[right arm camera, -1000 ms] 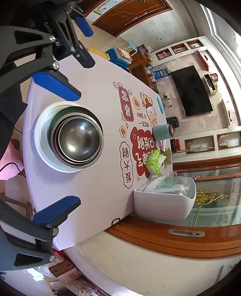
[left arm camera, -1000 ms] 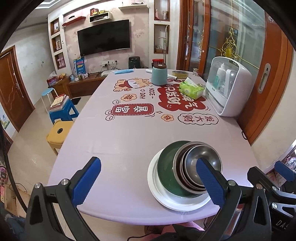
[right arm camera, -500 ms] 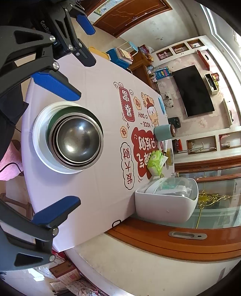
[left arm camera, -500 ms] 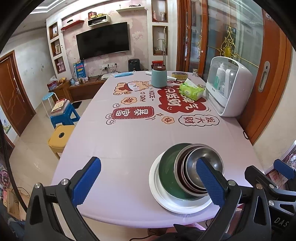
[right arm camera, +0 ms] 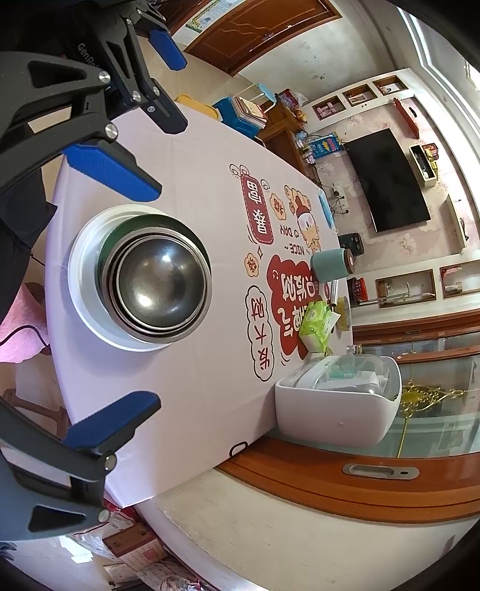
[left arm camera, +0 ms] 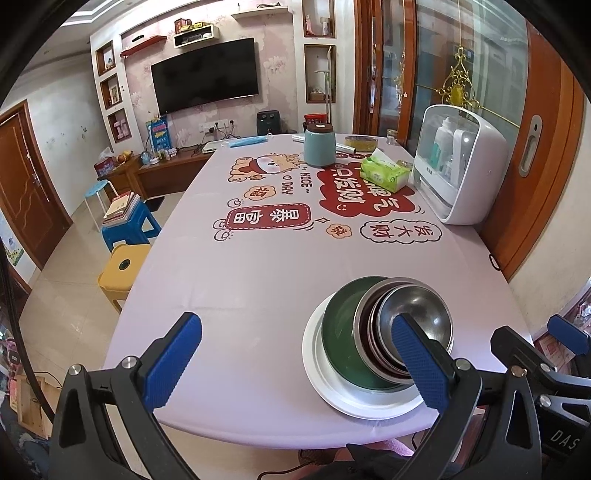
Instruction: Organize plates and bowls
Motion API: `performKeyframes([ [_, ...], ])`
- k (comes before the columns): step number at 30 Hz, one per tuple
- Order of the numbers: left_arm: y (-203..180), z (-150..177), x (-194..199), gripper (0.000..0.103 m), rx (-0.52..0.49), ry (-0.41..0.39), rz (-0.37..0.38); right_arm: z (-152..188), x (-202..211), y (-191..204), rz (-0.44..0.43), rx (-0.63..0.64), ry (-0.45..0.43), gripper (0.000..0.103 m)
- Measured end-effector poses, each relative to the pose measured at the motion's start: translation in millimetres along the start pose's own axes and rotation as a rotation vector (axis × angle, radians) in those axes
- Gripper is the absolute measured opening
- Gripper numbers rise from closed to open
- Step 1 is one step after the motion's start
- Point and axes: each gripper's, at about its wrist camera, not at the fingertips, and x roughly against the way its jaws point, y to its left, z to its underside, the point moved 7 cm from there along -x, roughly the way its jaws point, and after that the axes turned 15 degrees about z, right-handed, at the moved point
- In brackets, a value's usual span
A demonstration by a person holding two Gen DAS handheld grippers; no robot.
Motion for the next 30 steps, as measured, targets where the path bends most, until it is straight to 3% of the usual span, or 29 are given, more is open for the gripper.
performKeyframes([
  [30, 4.2, -0.2, -1.2, 0.102, -0.007, 0.009, 0.006, 7.1, -2.5, 4.1, 0.008, -0.007, 0.011, 0.103],
])
